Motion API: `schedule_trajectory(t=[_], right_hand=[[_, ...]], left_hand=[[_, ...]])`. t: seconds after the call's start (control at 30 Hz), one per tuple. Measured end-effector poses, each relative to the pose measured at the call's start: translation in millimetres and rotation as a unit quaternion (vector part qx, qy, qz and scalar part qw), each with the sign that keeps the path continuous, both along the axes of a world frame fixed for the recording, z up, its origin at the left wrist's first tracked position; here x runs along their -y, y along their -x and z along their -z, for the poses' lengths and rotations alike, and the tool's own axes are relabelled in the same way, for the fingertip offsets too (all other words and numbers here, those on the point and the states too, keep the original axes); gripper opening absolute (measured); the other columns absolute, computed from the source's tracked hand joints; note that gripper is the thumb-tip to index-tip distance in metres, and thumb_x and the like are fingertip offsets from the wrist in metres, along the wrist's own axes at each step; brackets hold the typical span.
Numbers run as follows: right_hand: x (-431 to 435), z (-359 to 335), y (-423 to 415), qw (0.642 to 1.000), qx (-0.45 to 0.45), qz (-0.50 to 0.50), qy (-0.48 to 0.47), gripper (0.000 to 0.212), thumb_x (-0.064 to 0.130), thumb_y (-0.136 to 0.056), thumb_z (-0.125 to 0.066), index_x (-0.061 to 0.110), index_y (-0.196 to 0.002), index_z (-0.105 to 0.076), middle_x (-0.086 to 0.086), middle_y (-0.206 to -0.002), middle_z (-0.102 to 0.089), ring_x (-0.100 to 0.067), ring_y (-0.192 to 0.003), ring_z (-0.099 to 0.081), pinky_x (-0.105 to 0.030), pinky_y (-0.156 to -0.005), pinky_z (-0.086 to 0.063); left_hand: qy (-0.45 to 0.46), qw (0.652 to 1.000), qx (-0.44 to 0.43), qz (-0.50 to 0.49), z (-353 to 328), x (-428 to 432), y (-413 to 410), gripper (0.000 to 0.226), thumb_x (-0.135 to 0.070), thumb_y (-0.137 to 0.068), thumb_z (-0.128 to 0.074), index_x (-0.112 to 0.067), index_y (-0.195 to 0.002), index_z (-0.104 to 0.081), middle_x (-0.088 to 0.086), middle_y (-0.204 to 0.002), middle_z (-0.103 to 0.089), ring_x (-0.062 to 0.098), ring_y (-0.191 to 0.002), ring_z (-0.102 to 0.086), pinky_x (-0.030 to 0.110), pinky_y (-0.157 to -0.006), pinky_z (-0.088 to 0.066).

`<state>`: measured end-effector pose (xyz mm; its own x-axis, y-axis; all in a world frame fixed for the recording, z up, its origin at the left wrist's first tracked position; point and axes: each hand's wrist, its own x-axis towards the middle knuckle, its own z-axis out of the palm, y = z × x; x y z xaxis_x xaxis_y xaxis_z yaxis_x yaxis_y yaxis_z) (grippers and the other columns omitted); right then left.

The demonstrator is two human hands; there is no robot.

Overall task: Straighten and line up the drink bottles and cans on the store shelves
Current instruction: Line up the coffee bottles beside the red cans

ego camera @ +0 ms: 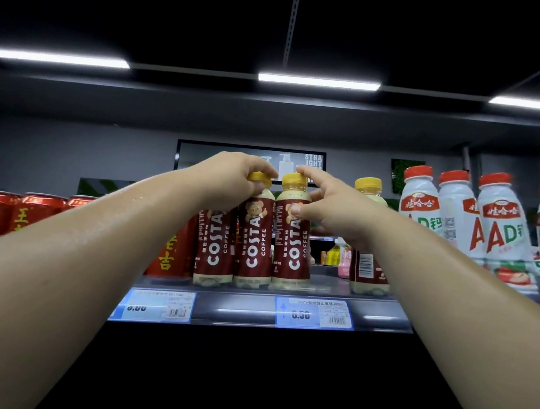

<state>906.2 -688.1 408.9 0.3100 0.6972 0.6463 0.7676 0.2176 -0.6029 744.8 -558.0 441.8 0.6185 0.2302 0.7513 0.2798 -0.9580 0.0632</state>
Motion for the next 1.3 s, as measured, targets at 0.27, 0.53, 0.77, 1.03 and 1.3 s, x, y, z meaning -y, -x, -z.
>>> schedule_trajectory(t=[0.27,0.53,0.77,1.03,1.3], right_hand=[[57.3,-10.9,-8.8,0.977,0.111,0.118,-0.138,0.06,0.022,-0.089,-0.07,0.043,-0.14,-0.047,0.009,-0.126,-0.056,-0.003,-0.101,-0.057,-0.018,-0.069,-0.047],[71.2,11.6,-47.0,0.982,0.021,0.148,-0.111,0.081,0.007,-0.09,-0.066,0.041,-0.152,-0.026,-0.001,-0.149,-0.042,-0.016,-0.111,-0.056,-0.028,-0.07,-0.051],[61.5,19.6,-48.9,0.989,-0.067,0.128,-0.02,0.093,0.001,-0.082,-0.067,0.04,-0.152,-0.019,0.003,-0.107,-0.057,-0.024,-0.092,-0.066,-0.037,-0.063,-0.055],[48.8,37.0,-50.6,0.989,-0.138,0.04,0.018,0.097,-0.006,-0.071,-0.073,0.036,-0.146,-0.03,-0.011,-0.116,-0.065,-0.029,-0.102,-0.067,-0.049,-0.079,-0.058],[26.9,59.1,-47.4,0.992,-0.099,0.068,-0.042,0.081,0.011,-0.065,-0.088,0.025,-0.131,-0.044,0.002,-0.101,-0.069,-0.012,-0.085,-0.07,-0.027,-0.067,-0.056]], left_hand=[[-0.059,0.998,-0.001,-0.038,-3.7,24.8,-16.2,0.05,-0.053,-0.088,-0.062,-0.042,-0.135,-0.049,-0.009,-0.138,-0.055,0.018,-0.125,-0.051,0.048,-0.105,-0.039],[-0.093,0.992,-0.043,-0.075,1.0,40.2,-34.3,0.066,-0.06,-0.081,-0.066,-0.046,-0.14,-0.041,-0.006,-0.14,-0.054,0.025,-0.126,-0.049,0.045,-0.103,-0.035],[-0.058,0.996,-0.036,-0.05,0.9,38.4,-32.4,0.07,-0.05,-0.079,-0.075,-0.042,-0.141,-0.044,-0.003,-0.139,-0.053,0.024,-0.125,-0.048,0.05,-0.104,-0.04],[-0.045,0.998,-0.026,-0.027,3.3,32.4,-38.1,0.071,-0.047,-0.081,-0.075,-0.04,-0.144,-0.042,0.0,-0.14,-0.052,0.022,-0.121,-0.051,0.034,-0.084,-0.043],[-0.052,0.998,-0.019,-0.025,5.3,29.6,-39.5,0.069,-0.048,-0.081,-0.074,-0.041,-0.142,-0.042,0.0,-0.139,-0.053,0.023,-0.121,-0.051,0.036,-0.09,-0.044]])
